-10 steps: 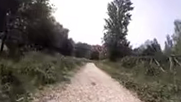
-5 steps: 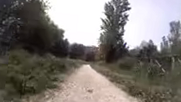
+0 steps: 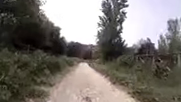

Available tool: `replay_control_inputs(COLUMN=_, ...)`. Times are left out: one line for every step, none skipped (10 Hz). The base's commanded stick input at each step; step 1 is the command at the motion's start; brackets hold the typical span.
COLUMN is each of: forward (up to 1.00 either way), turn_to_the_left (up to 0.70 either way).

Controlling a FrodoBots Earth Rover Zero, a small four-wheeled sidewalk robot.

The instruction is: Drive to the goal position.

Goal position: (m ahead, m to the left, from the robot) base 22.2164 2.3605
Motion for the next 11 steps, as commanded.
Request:
replay_control_inputs(forward=0.85, turn_to_the_left=0.0)
replay_control_inputs(forward=0.85, turn_to_the_left=0.0)
replay_control_inputs(forward=0.85, turn_to_the_left=0.0)
replay_control_inputs(forward=0.85, turn_to_the_left=0.0)
replay_control_inputs(forward=0.85, turn_to_the_left=0.0)
replay_control_inputs(forward=0.85, turn_to_the_left=0.0)
replay_control_inputs(forward=0.85, turn_to_the_left=0.0)
replay_control_inputs(forward=0.85, turn_to_the_left=0.0)
replay_control_inputs(forward=0.85, turn_to_the_left=0.0)
replay_control_inputs(forward=0.85, turn_to_the_left=0.0)
replay_control_inputs(forward=0.85, turn_to_the_left=-0.2)
